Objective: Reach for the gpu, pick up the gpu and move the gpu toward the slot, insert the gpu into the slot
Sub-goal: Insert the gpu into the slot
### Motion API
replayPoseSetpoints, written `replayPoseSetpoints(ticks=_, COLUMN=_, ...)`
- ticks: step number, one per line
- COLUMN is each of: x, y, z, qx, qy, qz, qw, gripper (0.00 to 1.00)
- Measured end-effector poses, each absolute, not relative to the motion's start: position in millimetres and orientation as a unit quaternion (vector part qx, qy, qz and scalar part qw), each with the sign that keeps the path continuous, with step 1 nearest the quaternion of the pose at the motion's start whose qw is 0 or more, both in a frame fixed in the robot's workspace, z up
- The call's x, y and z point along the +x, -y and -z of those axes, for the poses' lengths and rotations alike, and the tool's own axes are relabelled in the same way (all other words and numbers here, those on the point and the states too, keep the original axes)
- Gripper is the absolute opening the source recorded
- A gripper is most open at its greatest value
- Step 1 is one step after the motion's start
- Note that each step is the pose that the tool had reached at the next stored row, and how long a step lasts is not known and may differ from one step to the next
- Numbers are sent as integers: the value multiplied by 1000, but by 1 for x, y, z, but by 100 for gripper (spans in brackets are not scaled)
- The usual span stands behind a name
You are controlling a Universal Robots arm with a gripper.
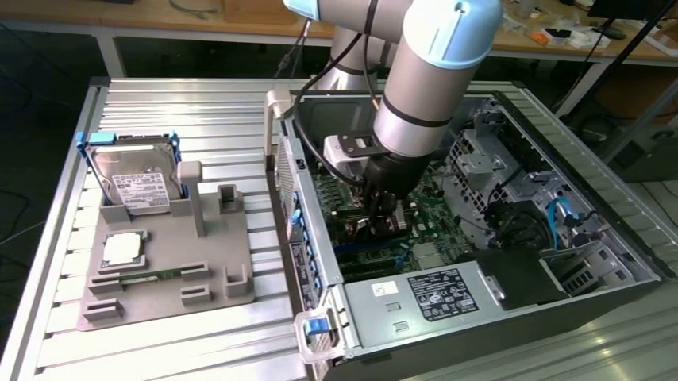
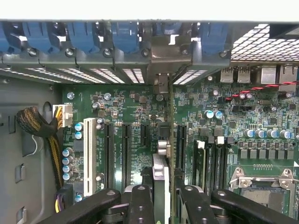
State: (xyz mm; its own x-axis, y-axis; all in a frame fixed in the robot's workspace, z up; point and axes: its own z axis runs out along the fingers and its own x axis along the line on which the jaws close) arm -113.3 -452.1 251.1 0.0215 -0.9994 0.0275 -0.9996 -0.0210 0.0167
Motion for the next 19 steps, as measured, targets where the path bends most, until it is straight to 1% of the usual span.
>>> replayPoseSetpoints(ticks=9, x=-113, y=452, z=-246, qx=715, qy=699, qz=-4, qw=16, gripper=27)
replayPoseSetpoints(ticks=19, x=-113, y=452, z=-249, qx=714, qy=700, qz=-4, qw=14, gripper=27)
